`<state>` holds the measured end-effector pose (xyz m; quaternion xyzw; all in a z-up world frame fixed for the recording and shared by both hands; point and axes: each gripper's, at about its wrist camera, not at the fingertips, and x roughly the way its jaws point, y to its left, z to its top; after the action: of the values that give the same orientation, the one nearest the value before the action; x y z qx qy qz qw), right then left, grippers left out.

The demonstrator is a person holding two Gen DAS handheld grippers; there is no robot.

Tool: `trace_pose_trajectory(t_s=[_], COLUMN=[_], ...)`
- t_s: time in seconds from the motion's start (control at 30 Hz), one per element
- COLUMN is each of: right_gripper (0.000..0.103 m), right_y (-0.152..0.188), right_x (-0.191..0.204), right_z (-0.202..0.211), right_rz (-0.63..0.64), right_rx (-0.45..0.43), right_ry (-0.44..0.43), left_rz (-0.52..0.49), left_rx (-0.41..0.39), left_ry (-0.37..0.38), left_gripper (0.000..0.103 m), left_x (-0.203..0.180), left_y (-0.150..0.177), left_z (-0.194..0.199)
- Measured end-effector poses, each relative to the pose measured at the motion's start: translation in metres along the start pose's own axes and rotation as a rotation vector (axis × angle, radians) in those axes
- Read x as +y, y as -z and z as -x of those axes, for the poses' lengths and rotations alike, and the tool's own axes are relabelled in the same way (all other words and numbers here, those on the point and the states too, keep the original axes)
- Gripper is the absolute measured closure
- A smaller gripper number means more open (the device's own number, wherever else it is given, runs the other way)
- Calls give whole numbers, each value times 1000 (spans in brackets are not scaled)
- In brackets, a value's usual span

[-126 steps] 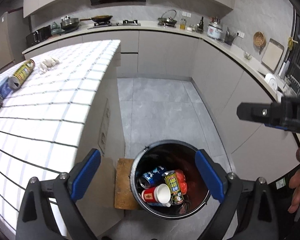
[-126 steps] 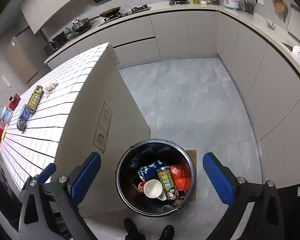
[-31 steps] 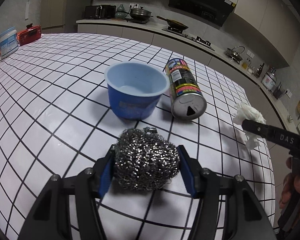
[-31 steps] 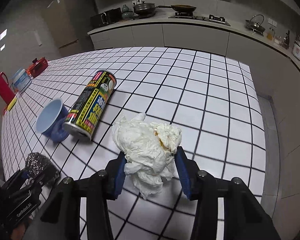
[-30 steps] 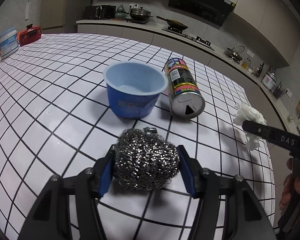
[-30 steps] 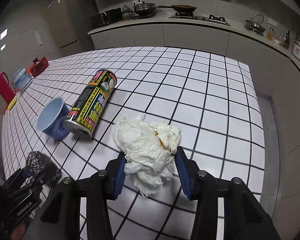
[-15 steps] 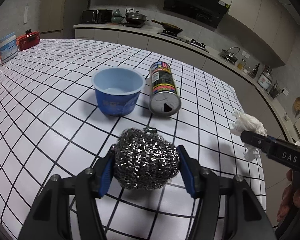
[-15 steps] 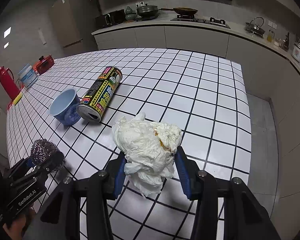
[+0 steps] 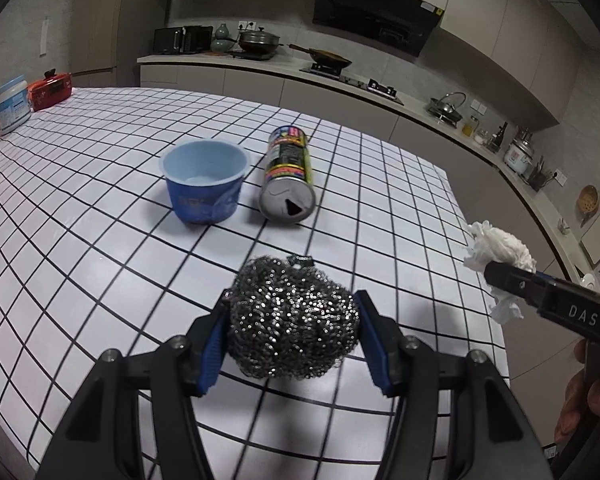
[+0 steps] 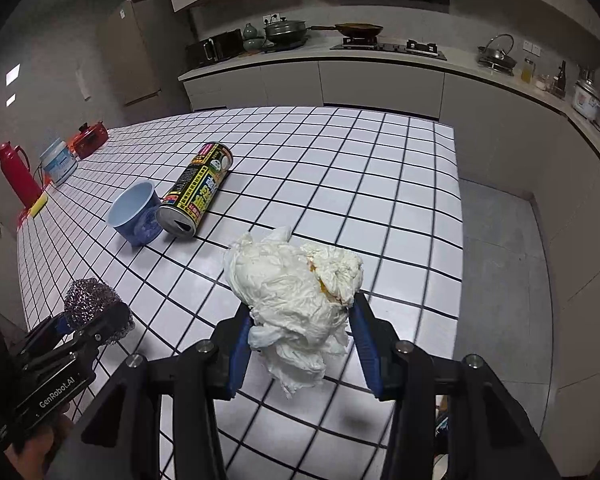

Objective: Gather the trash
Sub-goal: 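Lift the scrubber and tissue and carry them toward the bin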

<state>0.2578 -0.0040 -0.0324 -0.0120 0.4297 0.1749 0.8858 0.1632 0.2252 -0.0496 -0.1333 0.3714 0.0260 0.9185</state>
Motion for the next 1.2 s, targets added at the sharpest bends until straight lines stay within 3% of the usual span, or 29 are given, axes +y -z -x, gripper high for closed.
trace_pose_trajectory(t_s=[0.23,0.8,1.03,1.2], right_gripper=[54,54,54,54], right_y=[19,105,134,160], right_x=[-42,-206,-244,-265], right_z=[34,131,148,142], right_rz=[-50,-242,-267,-258], right_rx=[-21,-41,-19,35], right_ry=[36,200,222,216], left_rz=[-48,-225,-255,-270], left_rx=[11,59,101,176], left_ry=[54,244,288,309], left_gripper=[43,43,43,43], left_x=[-44,-208,-253,-277], left_y=[10,61,89,117], left_z=[2,8,6,-8])
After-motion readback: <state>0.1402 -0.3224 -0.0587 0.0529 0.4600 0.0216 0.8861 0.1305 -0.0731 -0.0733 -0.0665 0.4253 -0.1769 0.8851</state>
